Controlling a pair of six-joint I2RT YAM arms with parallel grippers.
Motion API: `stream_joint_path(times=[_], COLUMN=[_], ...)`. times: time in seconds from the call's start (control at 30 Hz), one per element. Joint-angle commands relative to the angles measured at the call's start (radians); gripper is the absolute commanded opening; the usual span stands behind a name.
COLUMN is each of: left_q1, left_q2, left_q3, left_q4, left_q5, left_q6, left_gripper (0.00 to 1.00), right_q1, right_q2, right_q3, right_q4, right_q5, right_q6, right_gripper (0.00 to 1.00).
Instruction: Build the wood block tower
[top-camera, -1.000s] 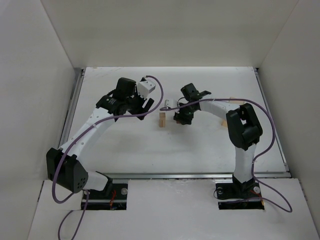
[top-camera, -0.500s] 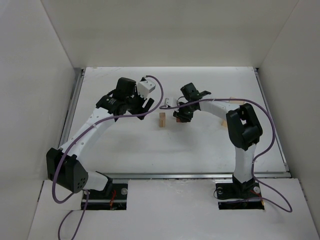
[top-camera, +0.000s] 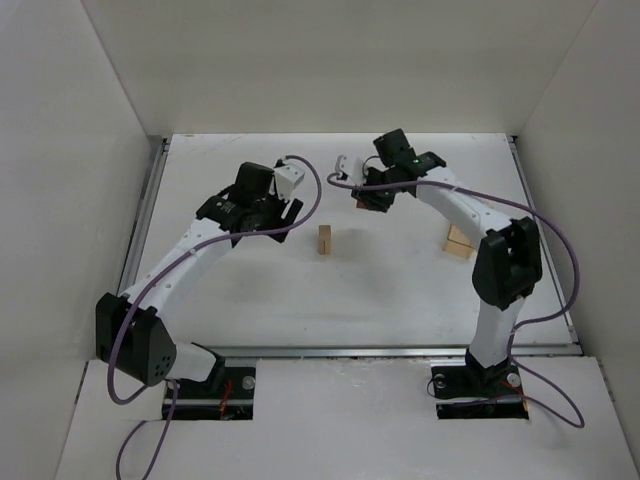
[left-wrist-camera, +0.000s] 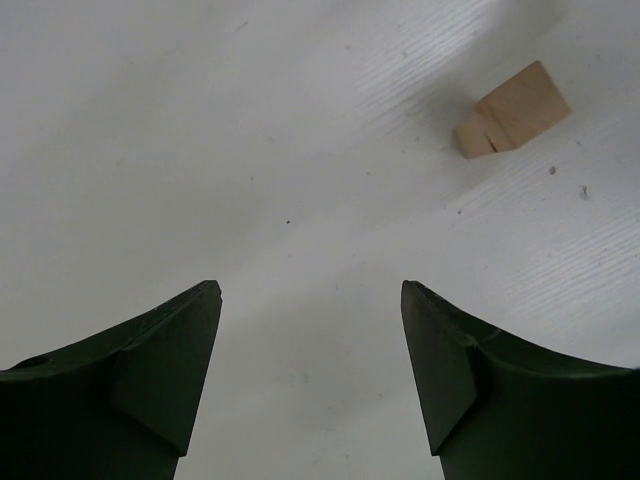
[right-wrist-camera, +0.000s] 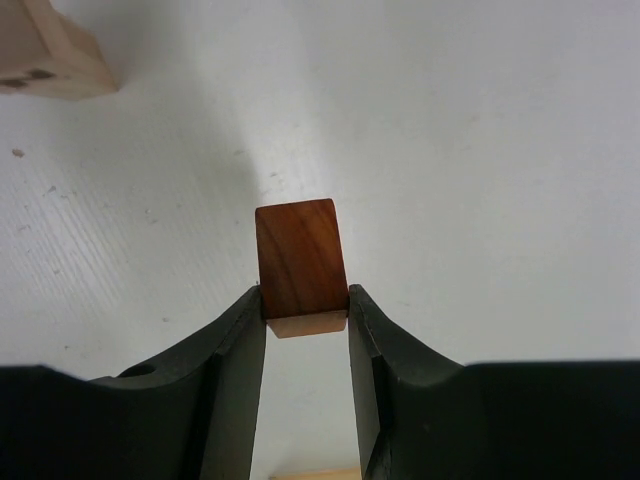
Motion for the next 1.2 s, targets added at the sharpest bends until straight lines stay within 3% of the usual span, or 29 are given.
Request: stream_joint_path(times=[0.0,0.17,0.33,0.57,1.17], left_q1=[0.002,0.013,0.031,0.032,0.032], left_q2=[-0.042,-0.100,-0.111,-0.140,-0.149], left_q3=[-0.050,-0.131,-0.173,-0.208,-0.217], left_q4=[0.035,0.081,0.104,0.132,0.141], left_q5=[-0.105,-0.183,-0.333,-0.427,-0.407], left_q6=[-0.089,-0.141,-0.225,-0.264,-0.264], left_gripper=[0.69,0.69,0.83,0.86,0.87], right_q1=[-0.007,0.065,0.135,0.210,0.278], right_q2=[-0.119,-0.168,-0.113,-0.061,0.082], right_q3=[0.137,0.176,0.249,0.260,0.352], right_q4=[-0.082,-0.092,-0.165,-0.200,-0.246], right_q5=[-0.061,-0.122,-0.120,-0.085,-0.042], right_q6=[-0.024,-0.051,-0.060,-0.060,0.012], right_gripper=[0.00,0.02,0.02,0.02,0.02])
